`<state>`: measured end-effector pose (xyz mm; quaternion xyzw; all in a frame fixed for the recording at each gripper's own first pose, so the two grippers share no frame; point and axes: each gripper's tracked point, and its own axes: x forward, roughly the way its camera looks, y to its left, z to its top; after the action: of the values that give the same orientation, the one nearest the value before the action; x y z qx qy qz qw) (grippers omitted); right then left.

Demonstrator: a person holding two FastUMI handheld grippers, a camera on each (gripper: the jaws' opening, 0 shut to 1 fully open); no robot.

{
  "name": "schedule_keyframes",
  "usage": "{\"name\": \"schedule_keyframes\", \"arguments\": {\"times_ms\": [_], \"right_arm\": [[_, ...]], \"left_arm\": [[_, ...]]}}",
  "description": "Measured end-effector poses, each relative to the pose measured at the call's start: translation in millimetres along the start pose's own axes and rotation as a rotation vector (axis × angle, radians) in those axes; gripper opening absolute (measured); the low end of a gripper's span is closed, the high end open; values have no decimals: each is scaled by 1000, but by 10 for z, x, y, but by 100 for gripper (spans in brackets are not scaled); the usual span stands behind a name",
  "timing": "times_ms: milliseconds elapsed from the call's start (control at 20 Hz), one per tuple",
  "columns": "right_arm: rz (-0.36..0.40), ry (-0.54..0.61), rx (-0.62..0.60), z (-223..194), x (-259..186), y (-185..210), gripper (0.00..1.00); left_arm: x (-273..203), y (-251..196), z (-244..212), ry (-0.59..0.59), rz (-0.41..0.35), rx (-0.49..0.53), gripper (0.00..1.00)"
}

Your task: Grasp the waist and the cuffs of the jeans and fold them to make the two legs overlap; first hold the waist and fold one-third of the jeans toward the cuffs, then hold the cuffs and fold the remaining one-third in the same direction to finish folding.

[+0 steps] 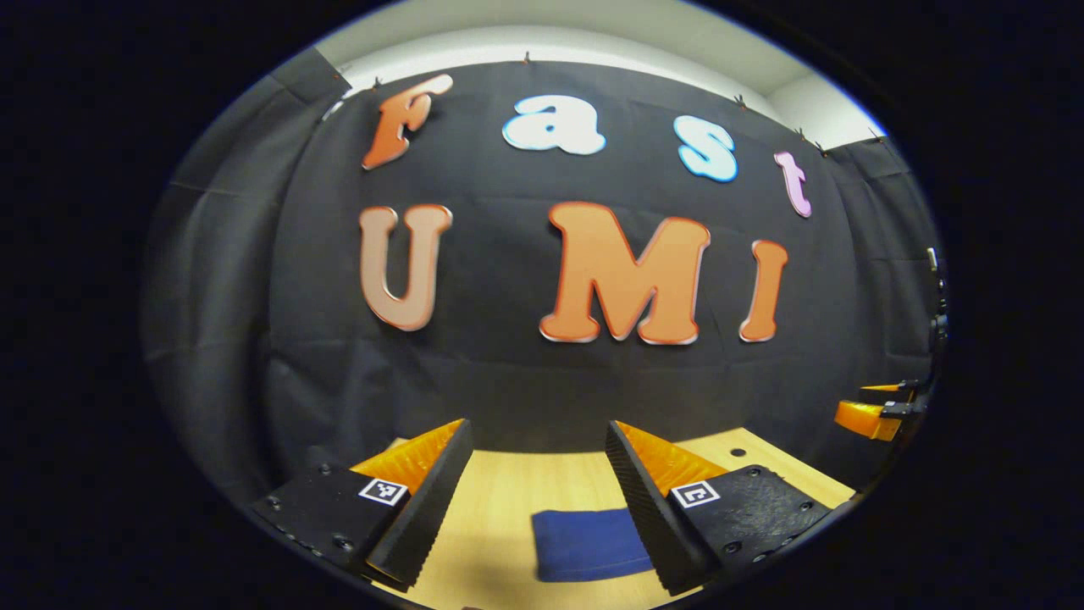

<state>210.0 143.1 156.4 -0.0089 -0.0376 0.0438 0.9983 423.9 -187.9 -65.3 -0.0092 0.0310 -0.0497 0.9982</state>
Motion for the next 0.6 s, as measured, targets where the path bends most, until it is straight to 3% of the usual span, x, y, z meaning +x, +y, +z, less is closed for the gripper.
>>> {"name": "schedule_keyframes", "arguments": {"times_ms": [300,600], "right_arm": [[32,-79,-30,289,-201,284,100],[48,-46,0,166,-161,275,97]], "left_arm": [[-398,598,250,-105,87,16,97],[-546,870,299,-128,139,-39,94]]}}
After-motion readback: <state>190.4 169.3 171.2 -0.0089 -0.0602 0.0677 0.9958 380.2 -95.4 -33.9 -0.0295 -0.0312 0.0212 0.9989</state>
